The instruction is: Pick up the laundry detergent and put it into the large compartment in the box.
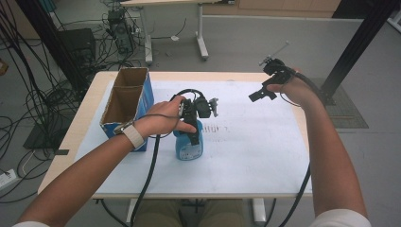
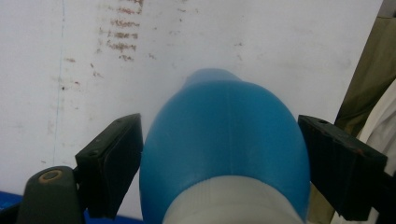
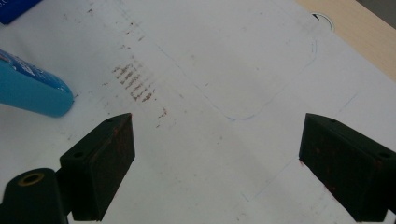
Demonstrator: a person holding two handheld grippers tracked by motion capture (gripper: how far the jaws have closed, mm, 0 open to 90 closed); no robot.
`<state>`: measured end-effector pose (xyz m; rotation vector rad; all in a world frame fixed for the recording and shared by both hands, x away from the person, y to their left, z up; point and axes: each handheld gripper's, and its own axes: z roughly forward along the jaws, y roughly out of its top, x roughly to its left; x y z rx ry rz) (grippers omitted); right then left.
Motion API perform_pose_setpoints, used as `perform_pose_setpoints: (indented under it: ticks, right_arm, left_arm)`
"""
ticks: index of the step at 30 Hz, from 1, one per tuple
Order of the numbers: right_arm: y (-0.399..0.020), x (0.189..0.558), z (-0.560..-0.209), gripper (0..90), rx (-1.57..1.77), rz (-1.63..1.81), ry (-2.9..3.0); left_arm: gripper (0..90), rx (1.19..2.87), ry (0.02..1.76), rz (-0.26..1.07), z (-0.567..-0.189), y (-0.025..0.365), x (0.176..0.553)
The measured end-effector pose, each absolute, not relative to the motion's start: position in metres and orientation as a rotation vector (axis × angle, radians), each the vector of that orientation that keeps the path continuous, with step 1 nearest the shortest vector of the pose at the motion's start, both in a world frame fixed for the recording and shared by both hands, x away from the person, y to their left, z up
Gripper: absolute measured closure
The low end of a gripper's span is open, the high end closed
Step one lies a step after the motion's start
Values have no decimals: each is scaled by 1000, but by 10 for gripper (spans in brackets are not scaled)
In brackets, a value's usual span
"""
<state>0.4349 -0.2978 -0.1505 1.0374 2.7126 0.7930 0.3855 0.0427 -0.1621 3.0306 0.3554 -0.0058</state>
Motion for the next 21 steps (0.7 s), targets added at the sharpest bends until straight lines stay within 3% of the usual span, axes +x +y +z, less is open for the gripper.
perform_pose_setpoints:
  ticks: [10,21]
  right_arm:
    - [-299,434,-151,104,1034,799,2712]
    - [-300,433,-152,104,1036,806,2710]
  left_arm:
    - [279,3032,338,42,-163,43,381]
    - [286,3039,340,23,-163,42,384]
